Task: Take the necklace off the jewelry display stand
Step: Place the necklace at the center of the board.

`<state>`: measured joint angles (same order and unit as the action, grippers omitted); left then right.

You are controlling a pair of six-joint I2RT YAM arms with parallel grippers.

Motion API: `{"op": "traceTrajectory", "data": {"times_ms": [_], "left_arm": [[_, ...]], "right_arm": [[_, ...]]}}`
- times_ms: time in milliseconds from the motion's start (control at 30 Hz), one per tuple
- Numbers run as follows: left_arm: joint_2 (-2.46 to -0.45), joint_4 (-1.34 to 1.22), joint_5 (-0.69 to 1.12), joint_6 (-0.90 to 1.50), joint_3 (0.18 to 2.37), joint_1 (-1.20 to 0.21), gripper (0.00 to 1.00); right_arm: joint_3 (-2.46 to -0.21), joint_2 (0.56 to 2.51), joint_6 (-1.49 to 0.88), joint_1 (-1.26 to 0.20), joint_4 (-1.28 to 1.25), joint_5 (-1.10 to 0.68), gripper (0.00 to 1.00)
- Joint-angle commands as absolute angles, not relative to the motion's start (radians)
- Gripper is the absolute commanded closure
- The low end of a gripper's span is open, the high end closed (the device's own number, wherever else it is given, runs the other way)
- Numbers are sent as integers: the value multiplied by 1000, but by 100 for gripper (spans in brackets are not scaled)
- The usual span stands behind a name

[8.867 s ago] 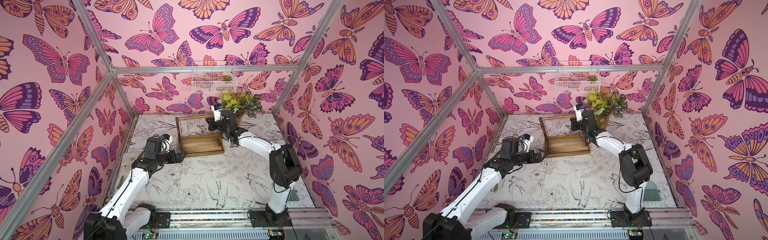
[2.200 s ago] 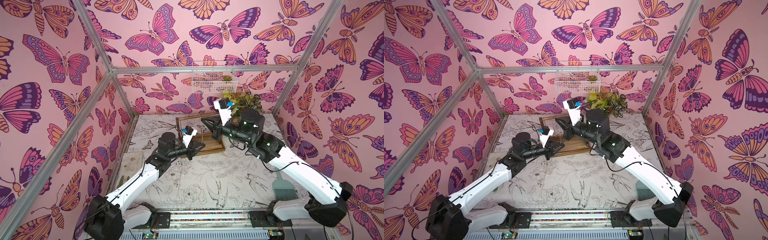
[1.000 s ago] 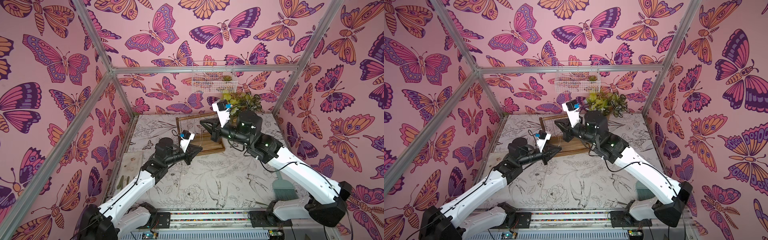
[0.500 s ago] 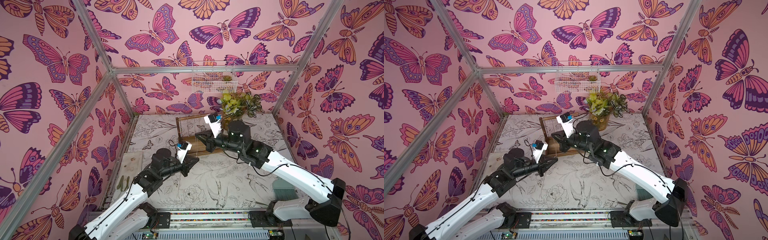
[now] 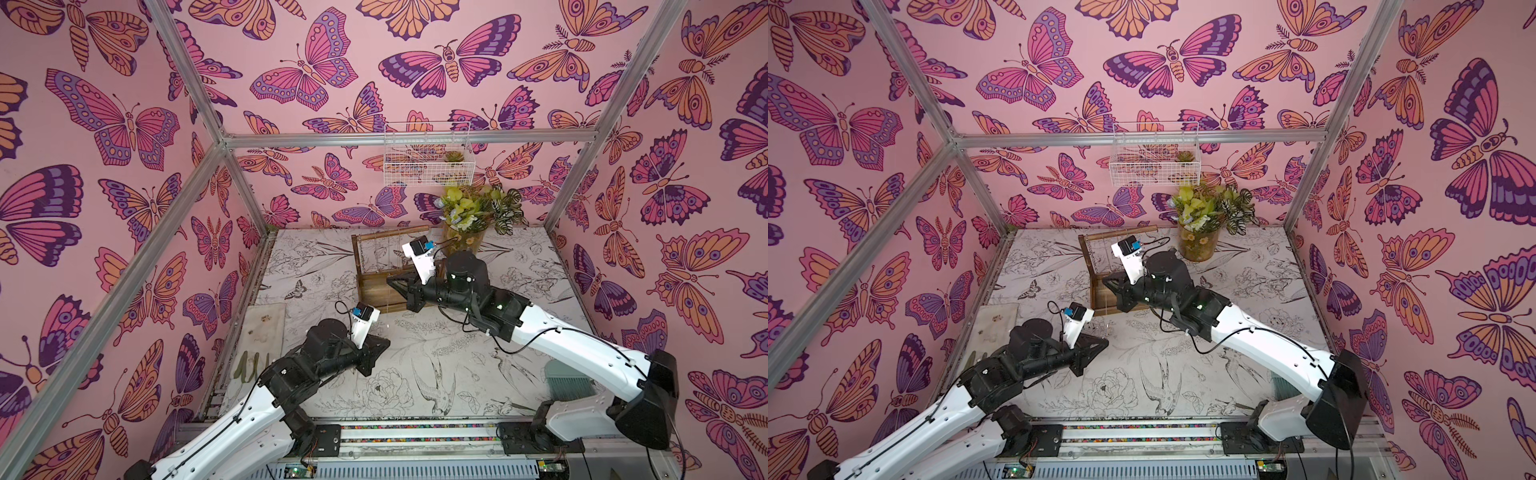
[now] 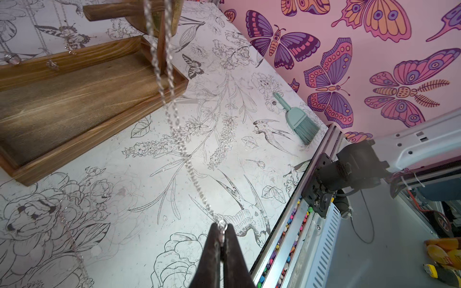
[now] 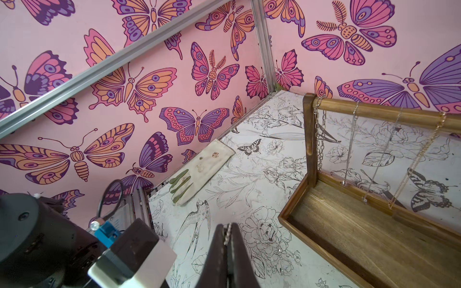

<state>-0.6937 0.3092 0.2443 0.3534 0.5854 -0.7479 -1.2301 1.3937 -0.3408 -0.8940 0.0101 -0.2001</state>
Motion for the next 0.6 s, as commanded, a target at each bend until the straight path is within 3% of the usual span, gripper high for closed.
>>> {"op": "traceTrajectory", "data": {"times_ms": [0,567], "left_arm": [[-683,363,188,392,562,-763,98],[-695,474,17,524,535,-895,100]], "right_arm": [[-1206,1410,-367,-902,-37,-215,100],[-1086,1492,-410,-902,-122,-262,100]]}}
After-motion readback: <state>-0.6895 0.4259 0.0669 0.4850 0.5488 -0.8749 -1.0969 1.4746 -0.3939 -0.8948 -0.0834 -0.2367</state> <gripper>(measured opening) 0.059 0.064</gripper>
